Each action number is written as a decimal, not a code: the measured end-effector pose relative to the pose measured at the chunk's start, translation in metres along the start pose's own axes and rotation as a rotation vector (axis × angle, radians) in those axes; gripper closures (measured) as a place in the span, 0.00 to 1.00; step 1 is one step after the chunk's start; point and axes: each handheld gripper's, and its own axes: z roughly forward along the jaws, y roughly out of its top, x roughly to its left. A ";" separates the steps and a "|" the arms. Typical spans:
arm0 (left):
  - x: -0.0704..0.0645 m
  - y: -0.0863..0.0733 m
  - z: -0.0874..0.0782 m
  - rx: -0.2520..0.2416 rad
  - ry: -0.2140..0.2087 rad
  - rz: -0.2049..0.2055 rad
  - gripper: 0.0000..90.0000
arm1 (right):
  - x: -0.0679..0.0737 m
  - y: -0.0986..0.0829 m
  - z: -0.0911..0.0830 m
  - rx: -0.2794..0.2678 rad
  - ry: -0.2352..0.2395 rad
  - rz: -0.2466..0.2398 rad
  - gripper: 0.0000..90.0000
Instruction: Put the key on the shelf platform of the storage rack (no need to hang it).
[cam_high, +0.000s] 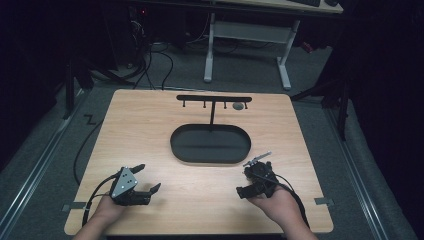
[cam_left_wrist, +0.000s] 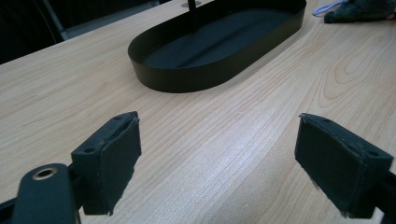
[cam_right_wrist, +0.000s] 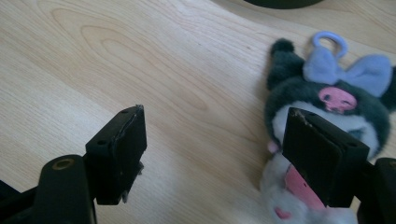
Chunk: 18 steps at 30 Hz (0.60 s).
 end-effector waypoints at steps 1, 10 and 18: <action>0.000 0.000 0.000 0.000 0.000 0.000 0.17 | 0.000 0.000 0.000 0.000 0.000 0.000 0.25; 0.000 0.000 0.000 0.000 -0.001 0.001 0.17 | -0.018 -0.013 -0.010 0.002 -0.025 0.037 0.25; 0.000 0.000 0.000 0.001 0.000 0.001 0.17 | -0.031 -0.024 -0.014 -0.004 -0.045 0.080 0.25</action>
